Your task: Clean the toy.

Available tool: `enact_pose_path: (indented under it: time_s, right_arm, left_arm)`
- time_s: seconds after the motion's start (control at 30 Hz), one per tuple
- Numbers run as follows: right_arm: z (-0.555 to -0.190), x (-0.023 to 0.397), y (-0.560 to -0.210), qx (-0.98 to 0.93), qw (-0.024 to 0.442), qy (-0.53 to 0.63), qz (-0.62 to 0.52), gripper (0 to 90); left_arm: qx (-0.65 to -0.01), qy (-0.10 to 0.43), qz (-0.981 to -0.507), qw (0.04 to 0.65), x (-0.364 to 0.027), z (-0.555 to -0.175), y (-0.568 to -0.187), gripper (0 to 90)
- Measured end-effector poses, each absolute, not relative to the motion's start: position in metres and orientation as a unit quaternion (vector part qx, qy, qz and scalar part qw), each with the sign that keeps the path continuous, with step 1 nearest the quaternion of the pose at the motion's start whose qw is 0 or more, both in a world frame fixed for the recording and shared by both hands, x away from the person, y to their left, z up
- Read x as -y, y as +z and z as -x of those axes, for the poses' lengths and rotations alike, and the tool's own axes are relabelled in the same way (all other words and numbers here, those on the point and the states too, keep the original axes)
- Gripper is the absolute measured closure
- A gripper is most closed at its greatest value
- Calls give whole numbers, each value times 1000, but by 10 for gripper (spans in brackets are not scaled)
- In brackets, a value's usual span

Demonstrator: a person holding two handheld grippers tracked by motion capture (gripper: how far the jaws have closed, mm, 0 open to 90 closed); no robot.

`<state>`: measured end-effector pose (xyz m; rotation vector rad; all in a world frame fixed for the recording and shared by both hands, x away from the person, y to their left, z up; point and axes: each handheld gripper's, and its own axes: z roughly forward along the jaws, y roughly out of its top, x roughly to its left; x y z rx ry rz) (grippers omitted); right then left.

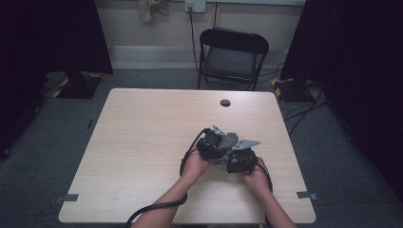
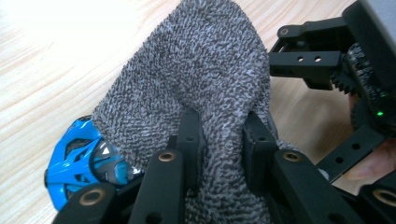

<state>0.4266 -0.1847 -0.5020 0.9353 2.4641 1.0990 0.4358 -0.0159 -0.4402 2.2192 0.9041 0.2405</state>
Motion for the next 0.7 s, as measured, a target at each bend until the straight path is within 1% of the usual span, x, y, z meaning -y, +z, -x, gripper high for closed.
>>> enact_pose_path:
  time_s: [0.6,0.7]
  right_arm:
    - [-427,185,-502,-854,143,381,-324,242]
    - [-427,185,-502,-854,142,381,-324,241]
  left_arm:
    - [-348,50,-860,369,20,-436,-449,730]
    - [-347,49,-860,371,20,-437,-450,730]
